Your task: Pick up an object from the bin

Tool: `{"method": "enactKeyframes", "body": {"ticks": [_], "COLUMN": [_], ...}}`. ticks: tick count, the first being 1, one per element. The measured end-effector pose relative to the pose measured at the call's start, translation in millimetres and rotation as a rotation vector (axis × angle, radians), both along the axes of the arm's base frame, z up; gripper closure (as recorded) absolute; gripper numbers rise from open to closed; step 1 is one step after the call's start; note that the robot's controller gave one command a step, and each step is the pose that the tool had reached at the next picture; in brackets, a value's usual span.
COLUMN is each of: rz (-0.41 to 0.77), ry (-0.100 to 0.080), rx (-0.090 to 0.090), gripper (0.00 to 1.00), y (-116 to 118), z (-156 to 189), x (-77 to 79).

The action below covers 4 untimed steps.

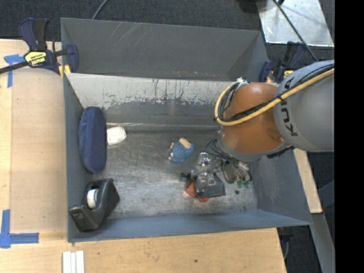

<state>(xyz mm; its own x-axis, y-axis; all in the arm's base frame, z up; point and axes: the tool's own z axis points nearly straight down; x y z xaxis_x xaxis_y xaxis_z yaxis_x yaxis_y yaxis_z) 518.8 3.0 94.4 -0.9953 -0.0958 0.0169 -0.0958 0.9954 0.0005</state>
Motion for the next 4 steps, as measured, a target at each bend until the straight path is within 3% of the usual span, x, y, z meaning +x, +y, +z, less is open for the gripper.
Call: {"method": "enactKeyframes", "body": {"ticks": [1, 2, 3, 4], "rz": [-0.044, -0.04, -0.041, -0.037], "ry": [-0.025, -0.017, -0.038, -0.007], "rx": [-0.002, 0.0, 0.002, 0.0], "gripper": [1.0, 1.0, 0.0, 1.0], "y": [1.1, 0.3, 1.6, 1.7], "z": [0.9, 1.5, -1.3, 0.4], "x": [-8.3, -3.5, 0.1, -5.4]}}
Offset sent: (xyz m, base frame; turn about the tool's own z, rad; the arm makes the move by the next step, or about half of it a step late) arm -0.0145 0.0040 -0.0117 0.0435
